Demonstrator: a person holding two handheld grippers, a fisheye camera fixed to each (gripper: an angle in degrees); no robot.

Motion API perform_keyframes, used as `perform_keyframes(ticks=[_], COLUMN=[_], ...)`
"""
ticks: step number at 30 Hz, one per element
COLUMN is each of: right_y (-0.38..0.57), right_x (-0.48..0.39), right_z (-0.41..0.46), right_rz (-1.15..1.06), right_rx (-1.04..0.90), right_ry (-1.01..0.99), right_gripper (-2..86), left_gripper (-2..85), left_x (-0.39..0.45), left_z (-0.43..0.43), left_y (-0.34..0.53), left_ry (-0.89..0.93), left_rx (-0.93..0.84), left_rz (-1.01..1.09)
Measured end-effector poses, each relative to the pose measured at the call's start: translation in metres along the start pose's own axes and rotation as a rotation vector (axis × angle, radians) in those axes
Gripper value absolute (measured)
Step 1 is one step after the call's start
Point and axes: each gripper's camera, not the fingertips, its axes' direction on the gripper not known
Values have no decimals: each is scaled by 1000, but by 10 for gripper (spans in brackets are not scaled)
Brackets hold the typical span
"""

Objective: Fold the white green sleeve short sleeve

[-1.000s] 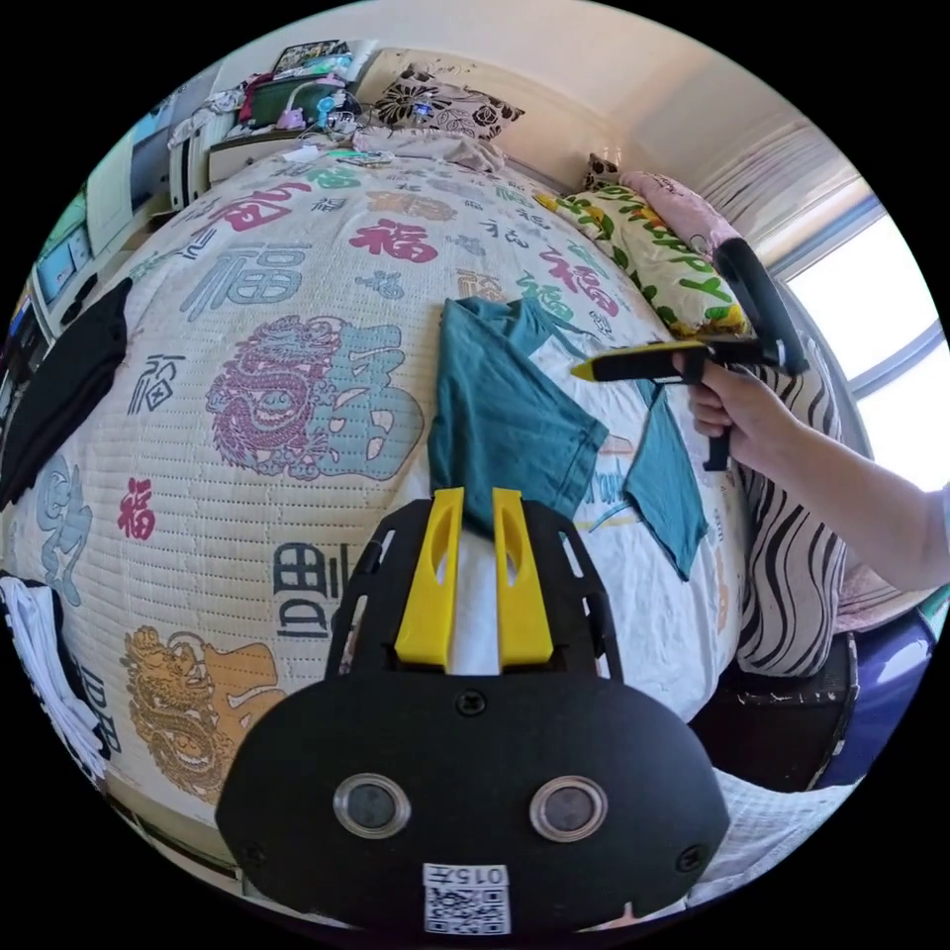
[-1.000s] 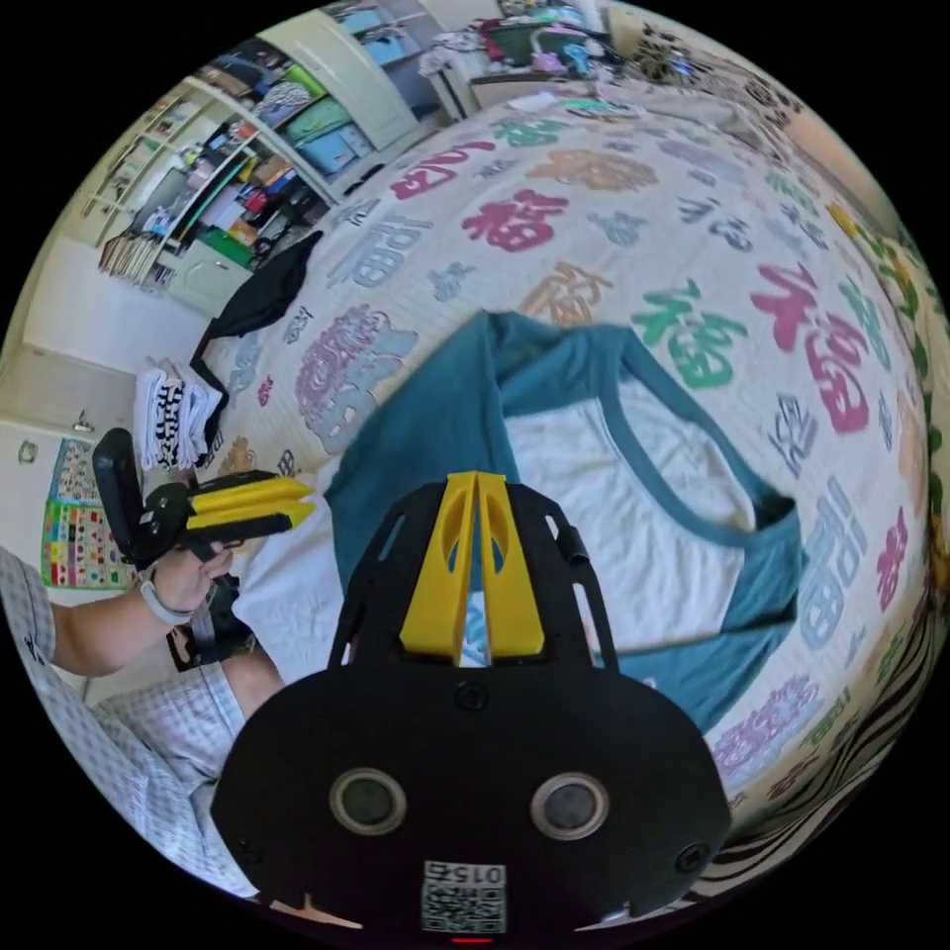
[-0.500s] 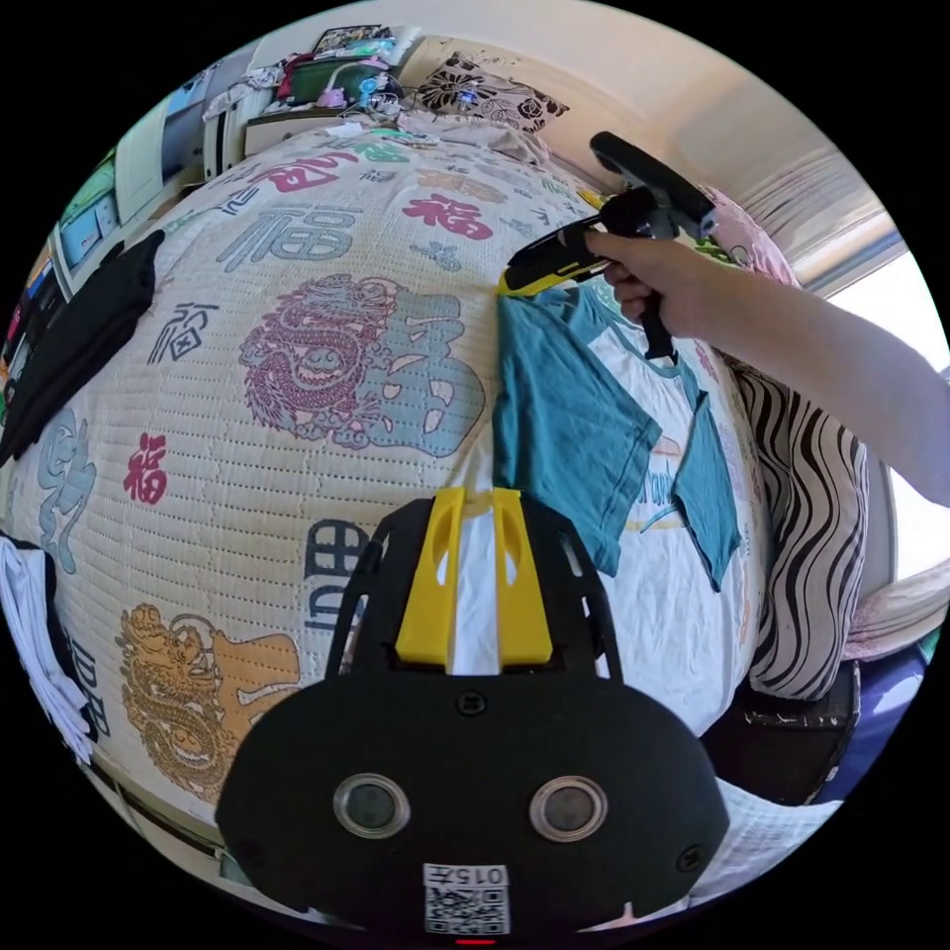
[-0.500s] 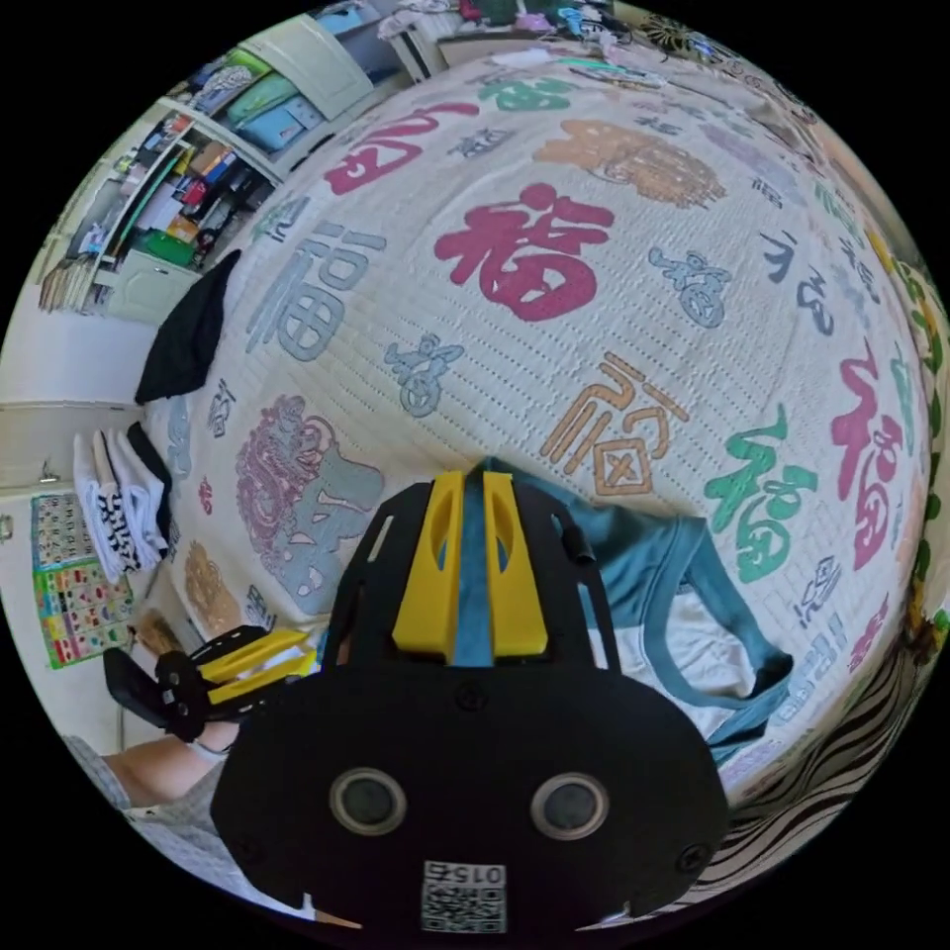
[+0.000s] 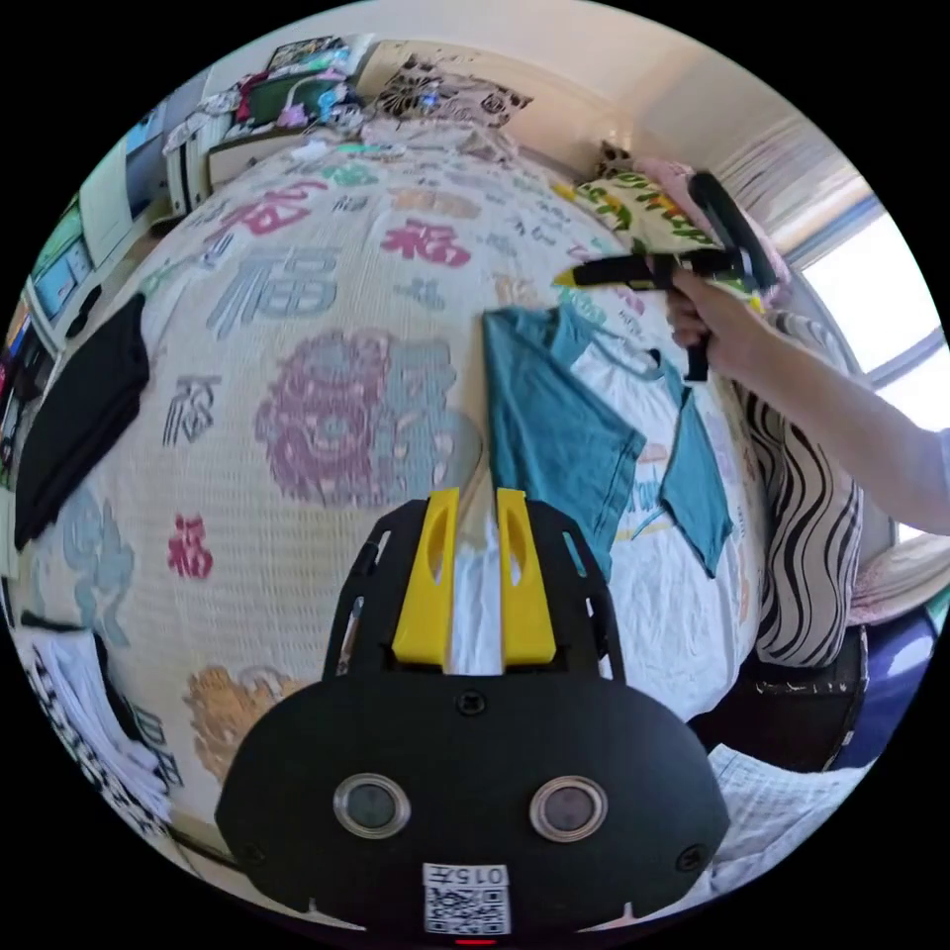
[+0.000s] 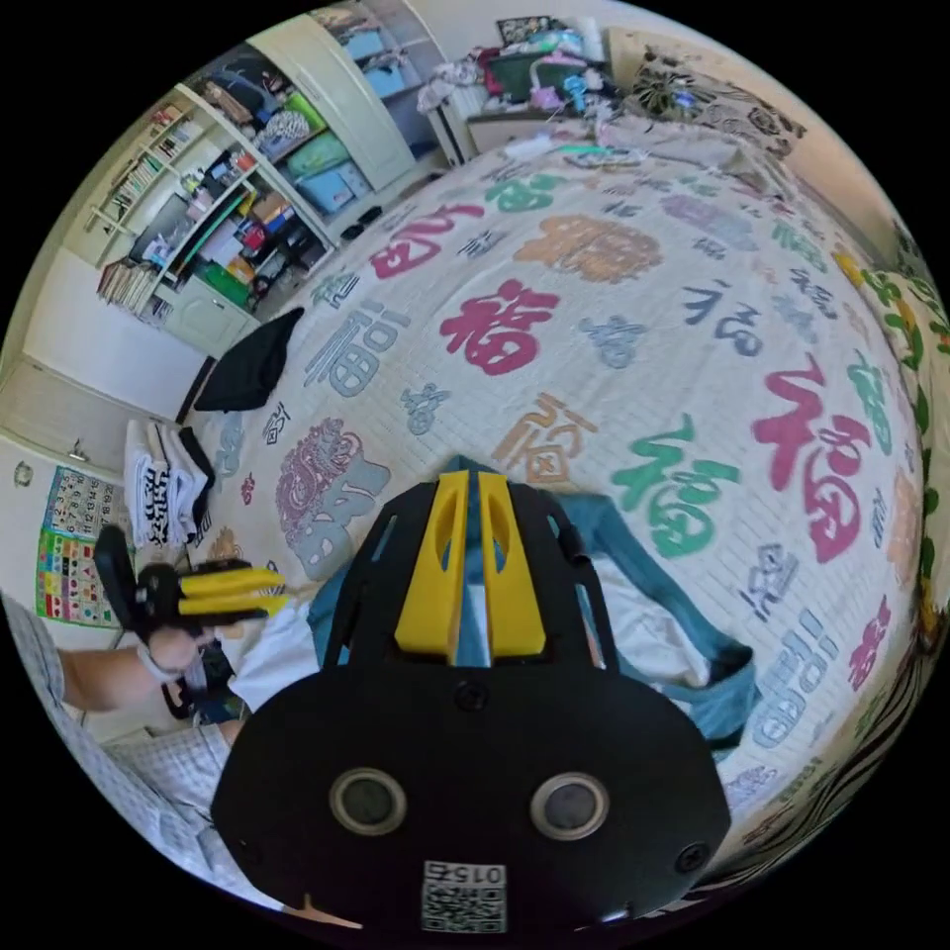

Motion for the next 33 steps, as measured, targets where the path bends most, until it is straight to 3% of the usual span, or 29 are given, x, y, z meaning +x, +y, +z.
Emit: perform_keyframes(ticks=[4, 9, 12, 15, 17, 22, 33], right_y=[61, 112, 127, 134, 140, 151, 183], right_x=[70, 151, 180, 177, 165, 157, 167], right_z=[-70, -99, -89, -82, -84, -99, -173], right_rz=[86, 267, 341, 294, 255, 181, 229], right_rx=[81, -40, -194, -269, -283, -311, -218], right_ry=[88, 122, 37, -35, 64, 59, 161], right_gripper=[61, 102, 109, 82, 42, -3, -10], left_gripper=[101, 116, 119, 113, 102, 10, -7], left_x=[-1, 31, 65, 85, 93, 96, 104], left_z=[10, 64, 99, 128, 134, 140, 94], left_y=[-78, -175, -206, -220, -222, -229, -274], left_ry=[66, 134, 92, -15, -54, 42, 97], left_rx=[38, -96, -194, -301, -324, -432, -241], left_rz=[137, 298, 404, 447, 485, 516, 456])
